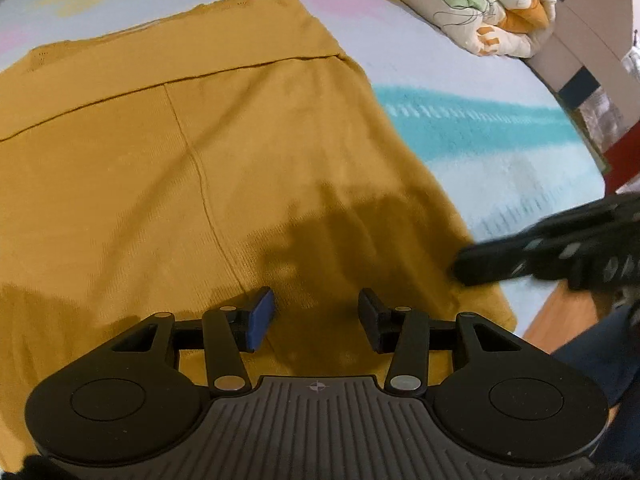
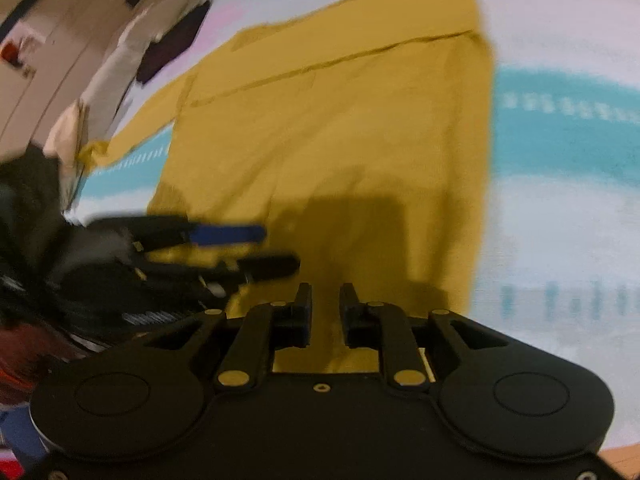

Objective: Fold small clothes

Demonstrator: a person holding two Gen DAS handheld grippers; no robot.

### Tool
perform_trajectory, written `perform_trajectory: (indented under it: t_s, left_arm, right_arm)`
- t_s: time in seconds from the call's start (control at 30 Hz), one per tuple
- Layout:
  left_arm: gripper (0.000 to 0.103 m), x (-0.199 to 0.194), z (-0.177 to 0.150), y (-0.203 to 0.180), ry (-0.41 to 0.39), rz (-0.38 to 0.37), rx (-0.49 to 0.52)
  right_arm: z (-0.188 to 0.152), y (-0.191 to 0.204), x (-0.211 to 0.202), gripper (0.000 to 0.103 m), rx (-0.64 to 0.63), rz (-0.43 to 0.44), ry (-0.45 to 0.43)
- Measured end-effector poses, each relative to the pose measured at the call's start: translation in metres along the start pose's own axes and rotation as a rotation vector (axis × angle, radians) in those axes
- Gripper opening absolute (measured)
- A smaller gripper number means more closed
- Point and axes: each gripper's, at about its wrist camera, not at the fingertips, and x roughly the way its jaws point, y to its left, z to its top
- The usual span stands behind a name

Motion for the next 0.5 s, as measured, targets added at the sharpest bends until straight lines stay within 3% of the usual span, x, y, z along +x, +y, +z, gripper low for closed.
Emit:
perform_trajectory:
  t_s: [0.17, 0.37, 0.5]
  left_arm:
    - [0.045, -0.002, 0.001, 0.014, 0.004, -0.047, -0.080]
    - [0.045, -0.001, -0.001, 0.021, 0.006, -0.072, -0.118]
    - [0.045, 0.000, 0.001, 0.022, 0.005, -0.079, -0.119]
  right_arm:
    - [-0.008, -0.030, -0.026, 0.029, 0.067, -0.105, -0.028]
    - [-0.025, -0.061, -0.026, 0.029, 0.120, -0.182, 0.054]
    - [-0.035, -0.061, -0.011, 0.029, 0.134, -0.129, 0.076]
